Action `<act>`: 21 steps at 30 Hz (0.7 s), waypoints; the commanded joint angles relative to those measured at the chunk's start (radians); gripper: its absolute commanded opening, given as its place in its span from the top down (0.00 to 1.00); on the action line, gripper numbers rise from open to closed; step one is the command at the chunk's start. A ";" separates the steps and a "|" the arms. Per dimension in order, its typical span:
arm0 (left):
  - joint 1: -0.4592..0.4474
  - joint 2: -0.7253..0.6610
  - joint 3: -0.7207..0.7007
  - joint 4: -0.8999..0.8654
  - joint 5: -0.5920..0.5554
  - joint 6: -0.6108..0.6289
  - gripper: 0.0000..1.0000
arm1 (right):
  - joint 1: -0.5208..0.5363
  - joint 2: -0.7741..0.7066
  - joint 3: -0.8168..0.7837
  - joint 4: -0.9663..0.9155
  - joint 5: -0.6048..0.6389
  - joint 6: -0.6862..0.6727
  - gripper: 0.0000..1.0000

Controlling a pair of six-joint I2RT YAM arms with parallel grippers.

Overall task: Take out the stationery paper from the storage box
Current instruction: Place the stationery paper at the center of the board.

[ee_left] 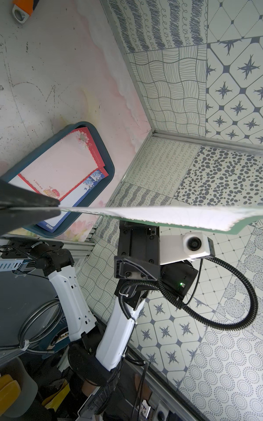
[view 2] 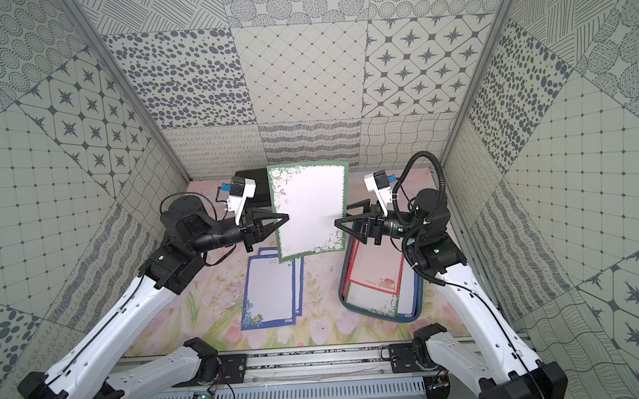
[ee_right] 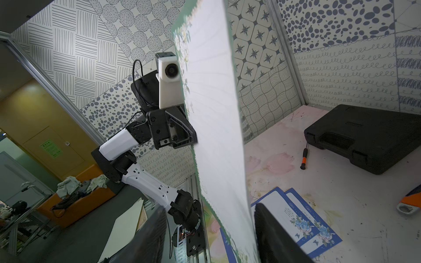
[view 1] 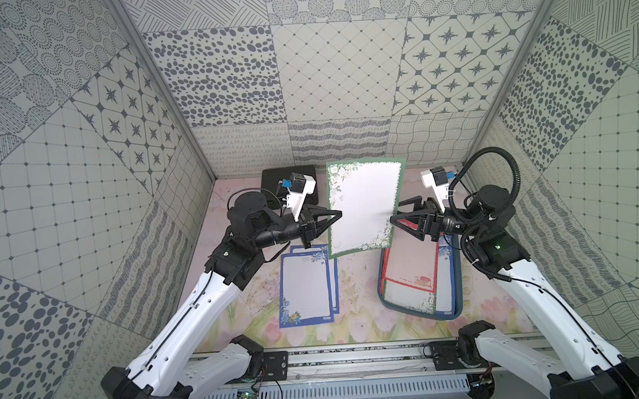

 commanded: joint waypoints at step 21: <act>0.006 -0.062 -0.014 -0.375 -0.093 0.028 1.00 | 0.043 0.014 -0.007 0.009 0.129 -0.050 0.27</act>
